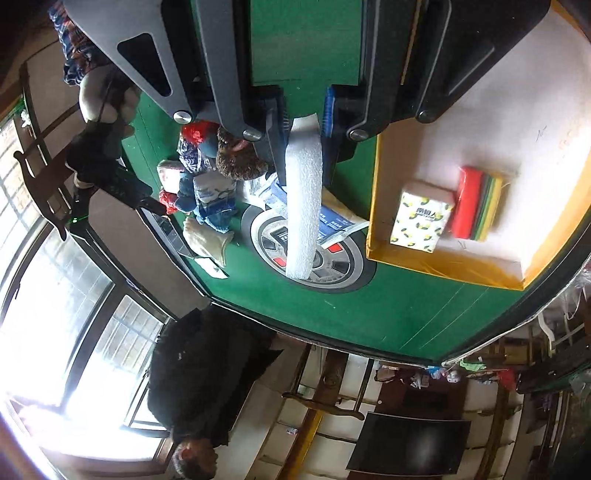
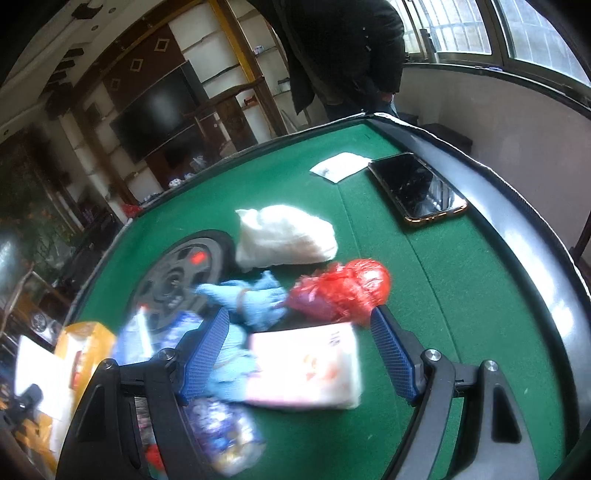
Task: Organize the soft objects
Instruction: 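Lift the white sponge toward the box while the right tool grasps the blue tissue pack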
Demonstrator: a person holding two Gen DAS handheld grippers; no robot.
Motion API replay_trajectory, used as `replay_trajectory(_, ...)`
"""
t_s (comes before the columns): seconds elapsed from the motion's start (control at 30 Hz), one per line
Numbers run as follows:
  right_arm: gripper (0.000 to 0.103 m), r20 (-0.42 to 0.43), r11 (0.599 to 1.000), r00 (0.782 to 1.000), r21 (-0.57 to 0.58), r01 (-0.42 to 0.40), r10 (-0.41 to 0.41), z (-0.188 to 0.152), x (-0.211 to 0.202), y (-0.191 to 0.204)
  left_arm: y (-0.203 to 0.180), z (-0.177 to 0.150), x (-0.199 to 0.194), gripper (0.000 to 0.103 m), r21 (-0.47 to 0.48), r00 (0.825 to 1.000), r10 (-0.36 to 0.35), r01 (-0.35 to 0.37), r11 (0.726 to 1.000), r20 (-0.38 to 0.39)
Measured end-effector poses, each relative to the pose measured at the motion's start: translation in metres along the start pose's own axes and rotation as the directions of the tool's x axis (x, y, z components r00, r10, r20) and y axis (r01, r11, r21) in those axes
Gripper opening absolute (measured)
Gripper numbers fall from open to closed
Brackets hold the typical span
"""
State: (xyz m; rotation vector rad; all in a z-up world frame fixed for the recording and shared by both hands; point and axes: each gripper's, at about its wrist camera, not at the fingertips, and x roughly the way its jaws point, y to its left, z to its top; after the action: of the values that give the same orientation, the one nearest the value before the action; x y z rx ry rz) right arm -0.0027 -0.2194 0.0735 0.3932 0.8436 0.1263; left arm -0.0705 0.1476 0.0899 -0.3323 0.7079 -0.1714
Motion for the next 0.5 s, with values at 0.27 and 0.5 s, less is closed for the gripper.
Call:
replay_trajectory(0.27,0.074,-0.217,0.946,0.921,0.103,-0.308,0.323,-0.016,0.006,0.053,0.028,-0.008,-0.018,0.012,-0.054,0.998,-0.041,0.043,0.998,0.041)
replay_trajectory(0.5,0.07,-0.257,0.964,0.935,0.17,-0.204,0.244,-0.017,0.047,0.067,0.061,-0.013,-0.033,0.012,-0.105,0.998,-0.034,0.041,0.994,0.061)
